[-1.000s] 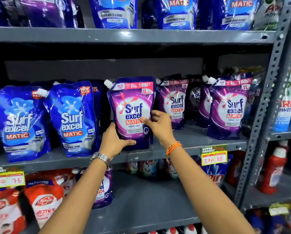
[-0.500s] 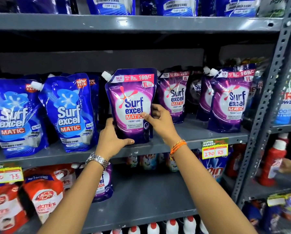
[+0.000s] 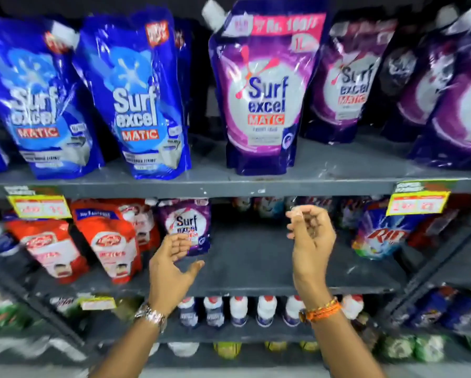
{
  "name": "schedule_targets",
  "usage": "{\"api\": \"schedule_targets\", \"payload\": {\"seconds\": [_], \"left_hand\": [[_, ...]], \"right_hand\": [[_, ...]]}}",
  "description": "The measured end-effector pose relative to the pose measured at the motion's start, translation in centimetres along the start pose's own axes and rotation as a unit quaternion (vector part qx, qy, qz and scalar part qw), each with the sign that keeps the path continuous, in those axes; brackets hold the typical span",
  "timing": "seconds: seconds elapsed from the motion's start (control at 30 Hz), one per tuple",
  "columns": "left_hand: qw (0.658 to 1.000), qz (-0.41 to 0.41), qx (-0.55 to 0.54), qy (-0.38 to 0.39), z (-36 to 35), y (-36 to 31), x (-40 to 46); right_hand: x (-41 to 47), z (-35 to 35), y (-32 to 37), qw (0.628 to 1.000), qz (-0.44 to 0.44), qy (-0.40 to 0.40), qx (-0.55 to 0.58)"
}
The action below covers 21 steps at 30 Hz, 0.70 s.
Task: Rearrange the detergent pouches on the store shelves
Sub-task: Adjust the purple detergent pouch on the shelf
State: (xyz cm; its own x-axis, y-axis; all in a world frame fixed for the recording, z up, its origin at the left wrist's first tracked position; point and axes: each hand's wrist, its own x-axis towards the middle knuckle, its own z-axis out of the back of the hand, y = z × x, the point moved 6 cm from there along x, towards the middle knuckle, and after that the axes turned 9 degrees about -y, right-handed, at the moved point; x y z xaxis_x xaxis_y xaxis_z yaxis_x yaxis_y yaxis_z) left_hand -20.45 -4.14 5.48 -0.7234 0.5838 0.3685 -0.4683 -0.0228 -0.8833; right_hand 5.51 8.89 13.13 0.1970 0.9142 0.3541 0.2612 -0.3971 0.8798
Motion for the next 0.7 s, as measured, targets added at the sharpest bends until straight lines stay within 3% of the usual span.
{"api": "schedule_targets", "payload": {"seconds": [0.1, 0.2, 0.3, 0.4, 0.6, 0.7], "left_hand": [[0.995, 0.093, 0.022, 0.014, -0.3, 6.1, 1.1], [0.985, 0.159, 0.043, 0.046, -1.6, 11.0, 3.1], [0.982, 0.164, 0.074, 0.052, -2.7, 14.9, 5.4], [0.987, 0.139, 0.066, 0.046, -4.1, 17.6, 7.7], [0.989, 0.129, 0.062, 0.021, -4.7, 19.6, 9.4], [0.992, 0.116, 0.053, 0.022, -4.6, 20.9, 9.8]], "right_hand": [[-1.9, -3.2, -7.1, 0.992, -0.075, 0.084, -0.06], [-3.0, -7.8, -13.7, 0.961, -0.143, 0.203, -0.124], [-3.5, -12.1, -19.2, 0.921, -0.201, 0.293, -0.158], [-3.4, -15.3, -23.5, 0.893, -0.202, 0.361, -0.177], [-3.3, -18.7, -27.0, 0.889, -0.132, 0.411, -0.156], [-3.7, -18.6, -27.8, 0.892, -0.145, 0.396, -0.163]]}}
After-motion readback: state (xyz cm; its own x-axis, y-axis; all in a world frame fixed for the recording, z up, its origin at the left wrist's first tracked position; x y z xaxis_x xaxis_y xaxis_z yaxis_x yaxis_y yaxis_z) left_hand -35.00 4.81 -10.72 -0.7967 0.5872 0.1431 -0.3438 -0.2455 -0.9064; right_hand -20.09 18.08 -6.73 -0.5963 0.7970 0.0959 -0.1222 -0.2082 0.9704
